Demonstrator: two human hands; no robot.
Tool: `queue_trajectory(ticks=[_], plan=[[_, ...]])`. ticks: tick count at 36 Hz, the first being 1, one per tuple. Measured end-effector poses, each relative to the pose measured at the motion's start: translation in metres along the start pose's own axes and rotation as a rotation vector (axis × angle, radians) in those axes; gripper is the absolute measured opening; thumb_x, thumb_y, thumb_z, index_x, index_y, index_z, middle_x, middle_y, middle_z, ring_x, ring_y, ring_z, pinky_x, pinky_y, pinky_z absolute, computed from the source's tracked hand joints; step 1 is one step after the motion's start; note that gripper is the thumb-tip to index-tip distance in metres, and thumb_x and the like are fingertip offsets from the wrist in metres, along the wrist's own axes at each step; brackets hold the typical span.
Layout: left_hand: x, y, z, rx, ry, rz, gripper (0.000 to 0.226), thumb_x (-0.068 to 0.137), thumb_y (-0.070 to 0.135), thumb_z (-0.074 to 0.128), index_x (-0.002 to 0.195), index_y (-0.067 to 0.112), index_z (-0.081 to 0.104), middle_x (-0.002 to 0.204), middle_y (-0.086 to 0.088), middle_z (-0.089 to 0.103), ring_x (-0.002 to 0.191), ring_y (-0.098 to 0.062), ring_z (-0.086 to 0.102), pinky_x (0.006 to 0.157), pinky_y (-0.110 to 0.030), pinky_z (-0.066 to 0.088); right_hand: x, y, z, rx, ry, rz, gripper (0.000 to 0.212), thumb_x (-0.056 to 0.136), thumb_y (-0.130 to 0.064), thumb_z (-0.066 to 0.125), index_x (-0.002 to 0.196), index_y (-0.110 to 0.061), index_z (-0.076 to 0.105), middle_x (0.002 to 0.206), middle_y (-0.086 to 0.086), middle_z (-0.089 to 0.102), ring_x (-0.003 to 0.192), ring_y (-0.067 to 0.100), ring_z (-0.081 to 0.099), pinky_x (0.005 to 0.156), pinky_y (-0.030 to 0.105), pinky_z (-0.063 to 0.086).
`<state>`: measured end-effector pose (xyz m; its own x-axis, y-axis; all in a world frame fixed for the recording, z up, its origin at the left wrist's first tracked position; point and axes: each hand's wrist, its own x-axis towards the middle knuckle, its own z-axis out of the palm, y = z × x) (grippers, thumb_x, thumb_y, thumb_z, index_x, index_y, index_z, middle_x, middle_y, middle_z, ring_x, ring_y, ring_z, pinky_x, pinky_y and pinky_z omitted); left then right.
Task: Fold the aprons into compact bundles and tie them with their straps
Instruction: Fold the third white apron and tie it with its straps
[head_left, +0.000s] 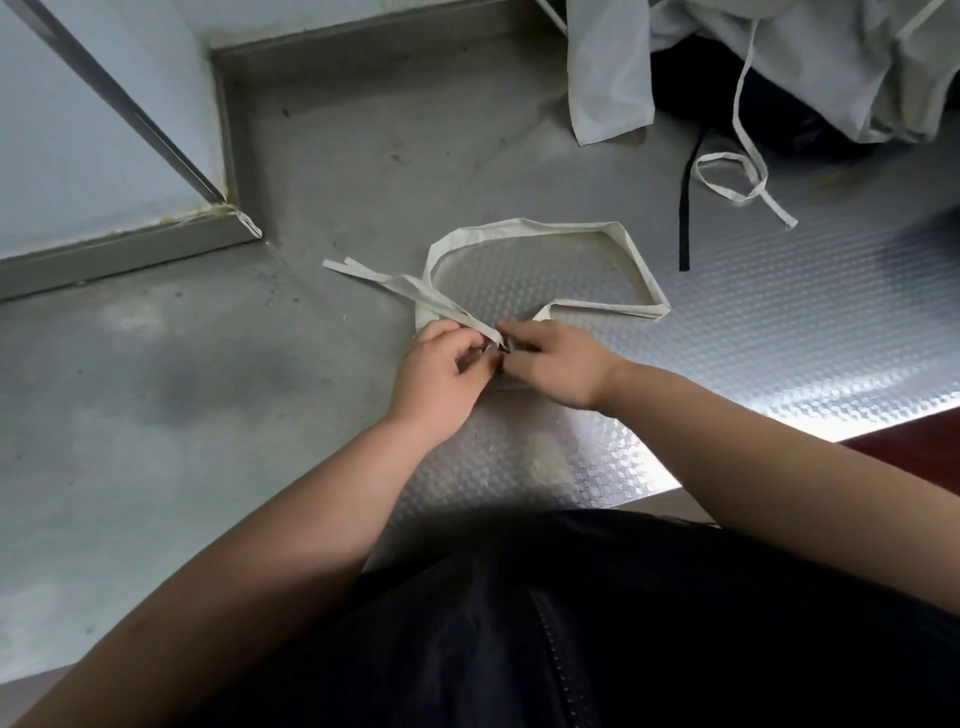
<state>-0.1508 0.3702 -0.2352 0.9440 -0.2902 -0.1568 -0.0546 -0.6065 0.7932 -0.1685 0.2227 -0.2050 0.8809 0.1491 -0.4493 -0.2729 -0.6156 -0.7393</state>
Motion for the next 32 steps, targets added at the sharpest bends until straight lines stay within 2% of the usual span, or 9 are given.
queue_trajectory(ticks=[4,7,9,13,17,21,25,28,32], plan=[[0.001,0.001,-0.004,-0.257,-0.001,-0.066,0.015,0.09,0.011,0.061,0.078,0.017,0.069,0.079,0.013,0.059,0.071,0.005,0.053,0.07,-0.007,0.039,0.007,0.0,0.003,-0.033,-0.007,0.066,0.025,0.094,-0.022,0.045,0.114,-0.019,0.06,0.101,0.003,0.061,0.096,0.02,0.054,0.086,0.03,0.043],[-0.001,0.001,-0.008,-0.474,-0.011,-0.162,0.023,0.094,0.011,0.055,0.077,0.023,0.065,0.082,0.017,0.067,0.081,0.005,0.057,0.076,-0.01,0.042,0.008,0.001,0.004,0.049,0.039,0.085,0.017,0.097,-0.024,0.046,0.095,-0.016,0.061,0.08,-0.003,0.056,0.081,0.016,0.051,0.064,0.021,0.04],[-0.001,0.004,-0.008,-0.548,0.003,-0.201,0.023,0.094,0.01,0.054,0.076,0.02,0.064,0.084,0.017,0.069,0.086,0.002,0.06,0.081,-0.012,0.044,0.007,0.004,0.005,0.188,0.063,0.082,0.019,0.098,-0.024,0.047,0.088,-0.017,0.061,0.074,-0.007,0.057,0.075,0.011,0.054,0.062,0.019,0.043],[0.002,0.01,-0.005,-0.482,0.036,-0.251,0.021,0.093,0.014,0.056,0.075,0.019,0.064,0.076,0.014,0.067,0.071,0.009,0.059,0.068,-0.005,0.042,0.0,0.01,-0.001,0.499,0.06,0.085,0.026,0.099,-0.026,0.047,0.079,-0.018,0.061,0.067,-0.012,0.056,0.061,-0.002,0.048,0.065,0.015,0.037],[0.011,0.01,0.005,-0.242,0.093,-0.292,0.02,0.085,0.018,0.062,0.065,0.013,0.064,0.055,0.007,0.056,0.055,-0.008,0.046,0.059,-0.025,0.039,-0.006,0.01,-0.001,0.466,0.004,0.064,0.032,0.099,-0.026,0.046,0.07,-0.016,0.056,0.056,-0.019,0.052,0.052,-0.007,0.046,0.06,0.008,0.035],[0.012,0.012,0.003,-0.206,-0.011,-0.291,0.019,0.085,0.014,0.063,0.076,0.029,0.071,0.071,0.009,0.066,0.07,-0.009,0.058,0.07,-0.026,0.049,-0.006,0.006,0.002,0.328,-0.007,0.073,0.037,0.098,-0.031,0.049,0.063,-0.016,0.052,0.06,-0.011,0.046,0.058,0.001,0.041,0.059,0.011,0.035],[-0.001,0.015,-0.01,-0.35,-0.192,-0.234,0.024,0.091,0.01,0.057,0.081,0.027,0.071,0.081,0.004,0.065,0.078,-0.006,0.055,0.076,-0.018,0.042,-0.003,0.003,0.006,0.308,0.067,0.115,0.034,0.097,-0.036,0.048,0.083,-0.01,0.065,0.085,0.004,0.064,0.08,0.012,0.055,0.078,0.024,0.045],[-0.005,0.015,-0.016,-0.501,-0.195,-0.255,0.017,0.091,0.013,0.059,0.088,0.023,0.072,0.082,0.016,0.069,0.082,0.004,0.061,0.08,-0.009,0.044,-0.003,0.0,0.01,0.245,0.09,0.107,0.036,0.096,-0.035,0.047,0.076,-0.01,0.063,0.077,0.004,0.06,0.073,0.014,0.052,0.067,0.02,0.041],[-0.003,0.011,-0.017,-0.451,-0.127,-0.25,0.021,0.09,0.028,0.061,0.071,0.023,0.069,0.075,0.008,0.067,0.077,-0.002,0.057,0.072,-0.011,0.042,-0.003,-0.002,0.001,0.42,0.041,0.19,0.035,0.094,-0.028,0.042,0.069,-0.016,0.064,0.068,-0.01,0.065,0.077,0.015,0.053,0.08,0.027,0.043]])
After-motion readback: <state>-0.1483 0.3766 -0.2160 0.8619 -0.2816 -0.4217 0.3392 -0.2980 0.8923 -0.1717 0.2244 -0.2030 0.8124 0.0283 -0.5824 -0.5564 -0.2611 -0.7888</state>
